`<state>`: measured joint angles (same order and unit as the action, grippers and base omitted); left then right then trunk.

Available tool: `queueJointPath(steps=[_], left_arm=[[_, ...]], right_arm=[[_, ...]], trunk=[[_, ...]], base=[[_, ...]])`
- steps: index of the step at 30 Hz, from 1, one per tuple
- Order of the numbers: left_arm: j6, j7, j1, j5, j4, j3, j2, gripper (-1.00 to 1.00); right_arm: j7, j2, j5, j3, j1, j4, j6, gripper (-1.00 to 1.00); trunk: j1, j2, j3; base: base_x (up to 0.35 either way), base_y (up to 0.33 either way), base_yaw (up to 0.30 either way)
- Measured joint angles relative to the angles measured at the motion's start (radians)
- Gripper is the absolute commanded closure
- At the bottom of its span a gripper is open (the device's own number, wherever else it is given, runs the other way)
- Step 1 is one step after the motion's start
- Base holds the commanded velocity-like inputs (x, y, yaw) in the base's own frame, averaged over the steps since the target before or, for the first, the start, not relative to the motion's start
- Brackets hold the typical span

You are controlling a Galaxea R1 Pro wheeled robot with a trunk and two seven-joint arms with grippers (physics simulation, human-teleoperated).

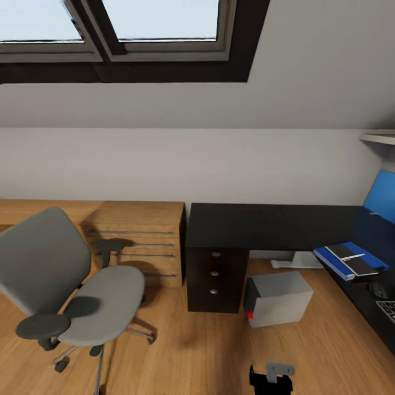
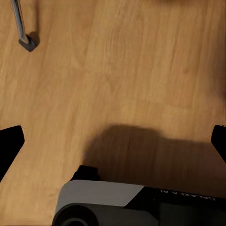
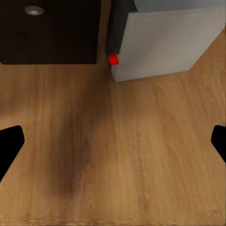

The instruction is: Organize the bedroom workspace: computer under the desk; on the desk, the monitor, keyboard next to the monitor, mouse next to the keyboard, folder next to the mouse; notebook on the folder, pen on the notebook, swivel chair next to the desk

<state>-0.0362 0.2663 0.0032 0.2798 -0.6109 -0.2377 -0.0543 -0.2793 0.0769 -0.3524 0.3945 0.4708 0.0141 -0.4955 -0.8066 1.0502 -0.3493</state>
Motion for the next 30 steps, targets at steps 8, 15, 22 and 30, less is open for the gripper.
queueJointPath(steps=[8, 15, 22, 30], left_arm=[[-0.036, -0.001, 0.0, 0.0, 0.027, -0.001, 0.001, -1.0], [-0.04, 0.001, 0.0, 0.001, 0.027, 0.0, 0.003, -1.0], [-0.042, 0.005, 0.0, 0.001, 0.029, 0.0, 0.004, -1.0], [-0.043, 0.005, 0.0, 0.001, 0.029, 0.001, 0.004, -1.0]], right_arm=[[0.042, -0.002, -0.008, 0.001, -0.023, 0.005, -0.013, -1.0], [0.04, 0.001, -0.014, -0.002, -0.024, 0.006, -0.061, -1.0], [0.037, 0.001, -0.014, -0.002, -0.024, 0.007, -0.075, -1.0], [0.034, 0.001, -0.012, -0.001, -0.025, 0.007, -0.118, -1.0]], trunk=[[0.0, 0.0, 0.0], [0.0, 0.0, 0.002], [0.0, 0.0, 0.002], [0.0, 0.0, 0.002]], base=[[-0.068, 0.124, 0.0], [-0.001, 0.001, 0.247], [0.0, 0.0, 0.275], [0.0, 0.0, 0.28]])
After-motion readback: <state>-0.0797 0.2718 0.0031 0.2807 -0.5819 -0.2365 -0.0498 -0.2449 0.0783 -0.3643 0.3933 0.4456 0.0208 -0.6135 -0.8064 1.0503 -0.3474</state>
